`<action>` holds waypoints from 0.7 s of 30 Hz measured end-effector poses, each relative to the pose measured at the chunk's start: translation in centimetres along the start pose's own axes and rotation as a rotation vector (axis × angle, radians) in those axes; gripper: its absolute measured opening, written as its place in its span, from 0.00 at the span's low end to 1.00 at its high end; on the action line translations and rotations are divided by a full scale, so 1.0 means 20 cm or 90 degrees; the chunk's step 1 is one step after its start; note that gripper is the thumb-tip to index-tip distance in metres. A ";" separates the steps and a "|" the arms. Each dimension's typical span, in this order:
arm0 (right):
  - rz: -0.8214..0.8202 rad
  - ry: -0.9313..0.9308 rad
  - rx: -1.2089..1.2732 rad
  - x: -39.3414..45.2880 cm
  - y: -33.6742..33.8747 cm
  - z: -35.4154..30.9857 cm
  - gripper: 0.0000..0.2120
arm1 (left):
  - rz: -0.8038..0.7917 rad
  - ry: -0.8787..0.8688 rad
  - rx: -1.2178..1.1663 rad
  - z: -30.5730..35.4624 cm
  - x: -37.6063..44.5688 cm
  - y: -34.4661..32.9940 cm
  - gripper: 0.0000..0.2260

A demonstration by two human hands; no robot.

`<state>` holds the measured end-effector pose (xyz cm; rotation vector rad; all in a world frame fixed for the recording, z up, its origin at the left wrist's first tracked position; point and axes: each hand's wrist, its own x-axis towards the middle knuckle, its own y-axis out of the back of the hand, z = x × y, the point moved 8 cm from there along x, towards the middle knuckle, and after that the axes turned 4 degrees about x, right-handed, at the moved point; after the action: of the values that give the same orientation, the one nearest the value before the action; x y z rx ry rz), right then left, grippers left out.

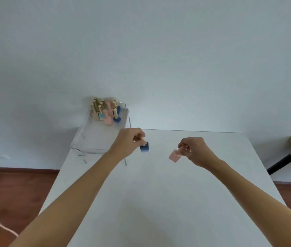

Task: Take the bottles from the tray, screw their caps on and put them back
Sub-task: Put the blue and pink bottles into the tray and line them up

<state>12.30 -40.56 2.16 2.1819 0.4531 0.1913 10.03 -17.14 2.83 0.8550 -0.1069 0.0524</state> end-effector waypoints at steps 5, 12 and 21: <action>0.033 0.066 0.019 0.23 -0.04 -0.38 0.08 | 0.107 0.035 0.058 -0.26 0.07 0.45 0.07; 0.070 0.101 0.020 0.45 -0.14 -0.76 0.07 | 0.089 0.067 0.151 -0.55 0.17 0.55 0.06; 0.068 0.090 -0.043 0.58 -0.26 -0.93 0.07 | -0.018 0.021 0.165 -0.64 0.27 0.39 0.09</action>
<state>16.19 -19.48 9.09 2.1358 0.4033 0.4151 15.58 -2.41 1.02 1.1140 -0.0578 0.0548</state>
